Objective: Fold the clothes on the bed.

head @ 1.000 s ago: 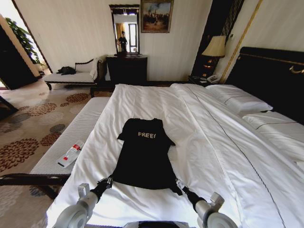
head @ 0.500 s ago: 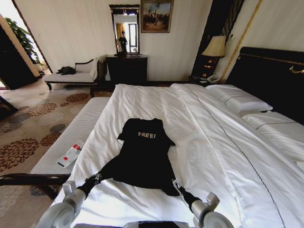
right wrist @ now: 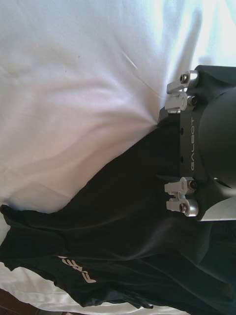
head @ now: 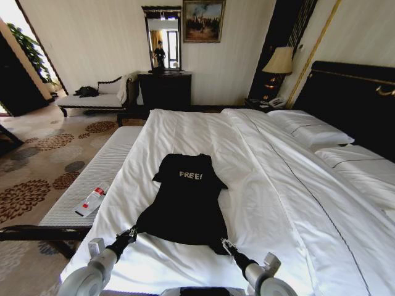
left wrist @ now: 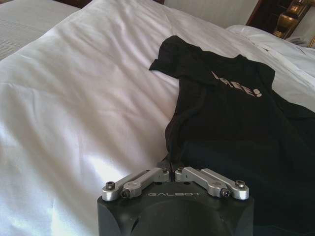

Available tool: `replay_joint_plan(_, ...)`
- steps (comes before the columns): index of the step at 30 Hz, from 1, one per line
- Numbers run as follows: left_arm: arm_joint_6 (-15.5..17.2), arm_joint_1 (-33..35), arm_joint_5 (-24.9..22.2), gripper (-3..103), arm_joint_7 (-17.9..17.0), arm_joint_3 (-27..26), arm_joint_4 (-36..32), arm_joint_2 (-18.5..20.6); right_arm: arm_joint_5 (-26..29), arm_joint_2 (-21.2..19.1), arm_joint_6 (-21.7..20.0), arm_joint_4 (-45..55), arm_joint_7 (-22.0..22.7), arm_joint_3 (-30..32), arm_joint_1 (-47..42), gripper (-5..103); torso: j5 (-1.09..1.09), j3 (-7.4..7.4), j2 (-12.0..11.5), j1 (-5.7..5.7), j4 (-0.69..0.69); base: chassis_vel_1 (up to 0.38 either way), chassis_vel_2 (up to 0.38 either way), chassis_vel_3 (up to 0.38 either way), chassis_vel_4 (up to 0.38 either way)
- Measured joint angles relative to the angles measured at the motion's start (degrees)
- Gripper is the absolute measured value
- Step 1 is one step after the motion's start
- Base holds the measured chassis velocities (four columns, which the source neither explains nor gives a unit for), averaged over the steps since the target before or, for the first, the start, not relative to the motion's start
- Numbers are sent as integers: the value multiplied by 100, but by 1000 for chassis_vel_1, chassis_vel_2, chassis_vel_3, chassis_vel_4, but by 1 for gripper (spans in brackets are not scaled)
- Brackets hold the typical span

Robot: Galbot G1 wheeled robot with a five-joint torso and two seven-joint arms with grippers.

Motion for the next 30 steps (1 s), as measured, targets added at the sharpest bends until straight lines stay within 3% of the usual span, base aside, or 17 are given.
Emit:
replay_joint_plan(2, -2, 2, 14, 0, -2, 17, -3, -12, -30, 23, 3, 0, -2, -36, 1, 47, 0, 0, 0, 0, 0, 0, 0, 0, 0)
replay_joint_plan(4, -2, -1, 22, 0, -2, 28, -3, -16, -34, 28, 4, 0, -2, -42, 1, 47, 1, 0, 0, 0, 0, 0, 0, 0, 0)
replay_joint_plan(6, -4, -17, 61, 0, -4, 86, 0, -38, -45, 39, 13, 3, -8, -50, -11, 30, 1, 0, 0, 0, 0, 0, 0, 0, 0)
replay_joint_plan(8, -4, -21, 77, 0, -6, 105, 1, -49, -50, 41, 18, 4, -9, -51, -18, 30, 1, 0, 0, 0, 0, 0, 0, 0, 0)
replay_joint_plan(11, -5, -26, 117, 0, -13, 160, 1, -78, -61, 41, 36, 19, -10, -43, -31, 15, 1, 0, 0, 0, 0, 0, 0, 0, 0)
replay_joint_plan(13, -5, -26, 122, 0, -13, 166, 1, -80, -61, 41, 41, 26, -9, -40, -31, 15, 1, 0, 0, 0, 0, 0, 0, 0, 0)
replay_joint_plan(16, -9, -16, 131, 0, -15, 174, -2, -82, -26, 46, 61, 73, 32, -32, -35, 1, 1, 0, 0, 0, 1, 0, 0, 0, 0)
replay_joint_plan(30, -23, 393, 70, 0, -141, 26, -353, -203, 82, 23, 65, 445, 178, 160, -226, 0, 0, 0, 0, 0, 0, 0, 0, 0, 0)
